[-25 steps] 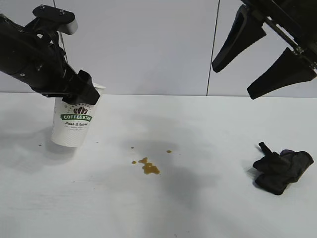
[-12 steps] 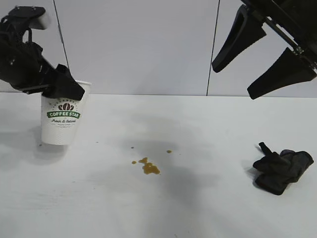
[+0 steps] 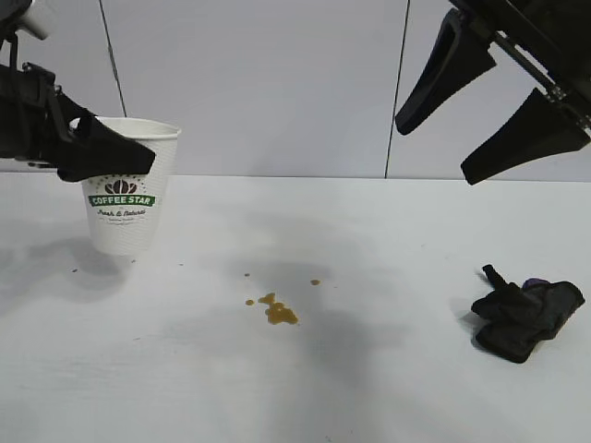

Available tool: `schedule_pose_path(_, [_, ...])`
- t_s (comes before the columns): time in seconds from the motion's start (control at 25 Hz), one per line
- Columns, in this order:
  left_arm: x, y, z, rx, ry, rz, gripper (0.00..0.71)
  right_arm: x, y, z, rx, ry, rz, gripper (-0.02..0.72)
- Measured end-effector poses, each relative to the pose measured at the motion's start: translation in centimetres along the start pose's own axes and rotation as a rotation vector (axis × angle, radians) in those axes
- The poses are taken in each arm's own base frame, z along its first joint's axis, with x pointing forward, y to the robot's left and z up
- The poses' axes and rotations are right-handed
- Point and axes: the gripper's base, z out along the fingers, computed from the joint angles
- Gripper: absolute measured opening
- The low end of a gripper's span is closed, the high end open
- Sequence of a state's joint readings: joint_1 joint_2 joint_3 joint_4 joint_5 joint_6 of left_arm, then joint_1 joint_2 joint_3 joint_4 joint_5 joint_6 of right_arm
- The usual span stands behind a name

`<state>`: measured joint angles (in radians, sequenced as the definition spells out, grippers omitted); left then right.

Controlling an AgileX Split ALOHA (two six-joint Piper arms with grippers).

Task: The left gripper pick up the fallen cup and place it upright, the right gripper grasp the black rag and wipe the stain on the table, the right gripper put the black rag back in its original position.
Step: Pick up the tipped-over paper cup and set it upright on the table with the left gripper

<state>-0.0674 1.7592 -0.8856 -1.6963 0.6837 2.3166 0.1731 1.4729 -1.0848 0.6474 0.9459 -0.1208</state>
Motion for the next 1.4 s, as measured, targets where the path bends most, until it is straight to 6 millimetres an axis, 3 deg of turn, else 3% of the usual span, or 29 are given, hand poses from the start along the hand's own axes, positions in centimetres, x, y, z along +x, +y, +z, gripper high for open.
schedule_pose_path(0.24, [2.6,0.0,1.8,0.040,0.058,-0.012,0.507,0.0,0.0,0.0,0.002,-0.001,-0.001,0.452])
schedule_pose_path(0.48, [3.8,-0.1,2.6,0.064,0.080,0.003,0.507,0.0,0.0,0.0,0.002,-0.003,-0.001,0.452])
schedule_pose_path(1.4, [3.9,0.0,2.7,0.067,0.073,0.020,0.507,-0.3,0.0,0.0,0.005,-0.028,-0.001,0.452])
